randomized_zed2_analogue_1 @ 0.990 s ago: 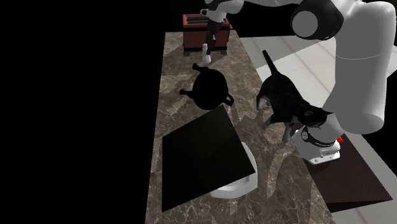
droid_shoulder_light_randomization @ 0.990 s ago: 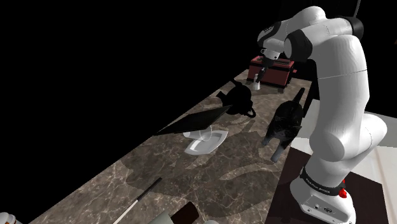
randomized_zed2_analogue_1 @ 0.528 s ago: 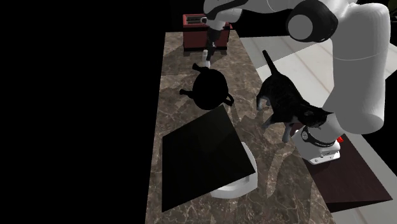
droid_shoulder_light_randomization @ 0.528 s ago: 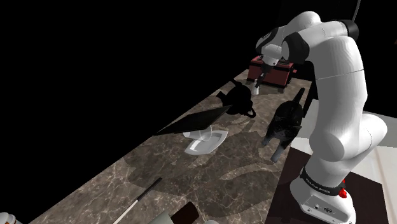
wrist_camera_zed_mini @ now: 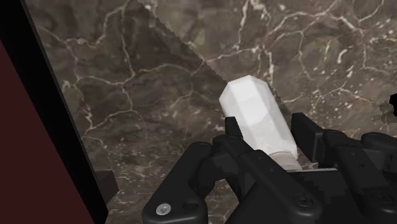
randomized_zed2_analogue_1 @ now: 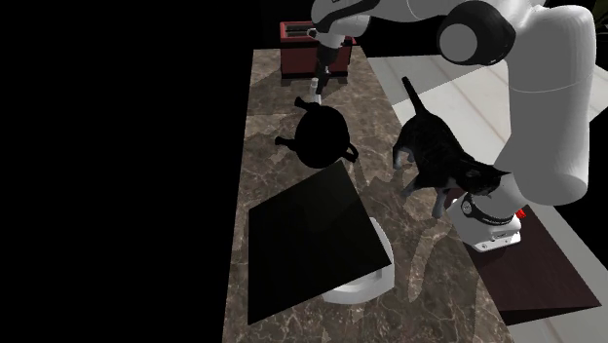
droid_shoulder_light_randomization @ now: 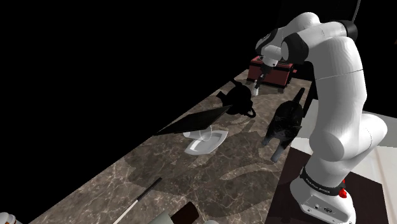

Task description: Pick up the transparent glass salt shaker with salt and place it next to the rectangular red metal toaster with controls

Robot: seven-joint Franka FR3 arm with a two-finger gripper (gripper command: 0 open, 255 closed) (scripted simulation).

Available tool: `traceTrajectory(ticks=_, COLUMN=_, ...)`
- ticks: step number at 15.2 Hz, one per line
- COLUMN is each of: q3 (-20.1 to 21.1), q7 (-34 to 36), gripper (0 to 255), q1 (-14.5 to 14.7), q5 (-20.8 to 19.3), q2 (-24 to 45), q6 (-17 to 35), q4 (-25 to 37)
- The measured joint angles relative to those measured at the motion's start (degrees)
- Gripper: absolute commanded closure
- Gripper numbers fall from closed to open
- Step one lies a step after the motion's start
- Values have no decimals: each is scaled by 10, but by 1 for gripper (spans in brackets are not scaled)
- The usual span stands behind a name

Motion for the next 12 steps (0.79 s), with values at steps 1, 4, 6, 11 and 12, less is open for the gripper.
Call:
traceTrajectory(ticks=1, q3=0, q7=0, gripper=0, q1=0, q5=0, q2=0, q6=0, q4=0)
traceTrajectory(ticks=4, q3=0, q7=0, gripper=0, q1=0, q5=0, q2=0, q6=0, q4=0)
traceTrajectory(ticks=6, q3=0, q7=0, gripper=0, q1=0, q5=0, q2=0, q6=0, q4=0)
traceTrajectory(ticks=11, q3=-13, q7=12, gripper=0, q1=-5, q5=-19, q2=-26, q6=-45, q4=24)
traceTrajectory(ticks=12, q3=-14, q7=12, gripper=0, q1=-6, q5=-20, q2=-26, q6=-49, q4=27)
